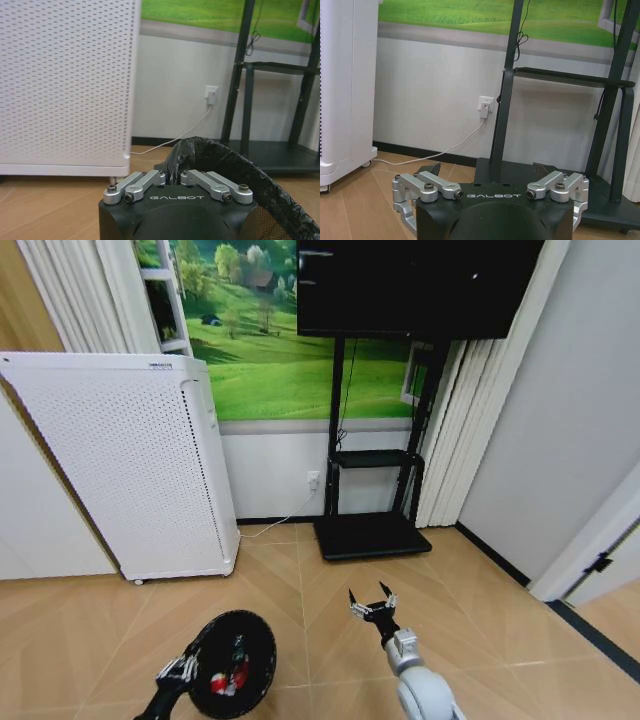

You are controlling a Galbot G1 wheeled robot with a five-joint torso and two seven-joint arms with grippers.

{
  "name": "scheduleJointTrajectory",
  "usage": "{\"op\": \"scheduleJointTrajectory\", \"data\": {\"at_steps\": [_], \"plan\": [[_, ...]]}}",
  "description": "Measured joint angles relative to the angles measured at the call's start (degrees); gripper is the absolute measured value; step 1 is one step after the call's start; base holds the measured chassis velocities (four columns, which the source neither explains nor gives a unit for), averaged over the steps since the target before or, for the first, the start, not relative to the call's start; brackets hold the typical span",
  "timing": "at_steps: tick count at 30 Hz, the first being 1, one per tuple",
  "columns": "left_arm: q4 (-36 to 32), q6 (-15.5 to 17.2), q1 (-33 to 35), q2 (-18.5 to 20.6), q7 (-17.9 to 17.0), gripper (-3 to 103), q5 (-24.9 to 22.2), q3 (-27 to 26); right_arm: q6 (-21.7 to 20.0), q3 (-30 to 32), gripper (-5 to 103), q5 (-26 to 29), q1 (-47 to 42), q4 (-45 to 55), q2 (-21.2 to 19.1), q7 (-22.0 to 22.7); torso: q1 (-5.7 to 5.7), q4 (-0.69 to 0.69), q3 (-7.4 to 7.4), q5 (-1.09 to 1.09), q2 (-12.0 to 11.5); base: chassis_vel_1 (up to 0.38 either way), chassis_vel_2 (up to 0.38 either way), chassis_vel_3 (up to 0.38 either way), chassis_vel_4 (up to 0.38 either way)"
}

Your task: Pick up the trash bin and place the garbage on the floor into it.

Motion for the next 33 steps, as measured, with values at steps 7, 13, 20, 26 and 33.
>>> {"op": "scheduleJointTrajectory", "data": {"at_steps": [7, 13, 20, 26, 33], "plan": [[7.5, -3.4, 0.6, 2.4, 5.3, 8, -6.0, -6.1, -0.1, -0.6, 100, -0.4, -0.2, -0.1, 0.2, 0.0, 0.0, -0.01, 0.0, 0.0, 0.0, 0.0, 0.0, 0.0, 0.0], [13.8, -4.1, -1.5, 3.3, 6.9, 8, -11.6, -6.5, -0.9, -1.5, 100, -0.6, 0.5, -0.1, 0.0, 0.1, 0.0, -0.01, 0.0, 0.0, 0.0, 0.0, 0.0, 0.0, 0.0], [17.6, -0.5, -5.2, 3.2, 10.4, 8, -18.0, -5.7, -1.3, -1.9, 100, -0.6, 1.1, -0.5, -0.4, 0.1, 0.0, -0.03, 0.01, 0.01, 0.0, 0.0, 0.0, 0.0, 0.0], [20.1, -0.9, -5.7, 3.0, 9.9, 8, -19.6, -6.2, -1.2, -1.7, 100, -0.5, 1.6, -1.4, -0.6, 0.2, 0.0, -0.01, 0.01, 0.01, 0.0, 0.0, 0.0, 0.0, 0.0], [24.2, -2.1, -7.0, 3.3, 9.4, 8, -21.7, -7.3, -1.1, -1.4, 100, -0.4, 1.6, -1.7, -0.7, 0.2, 0.0, -0.01, 0.0, 0.02, 0.0, 0.0, 0.0, 0.0, 0.0]]}}
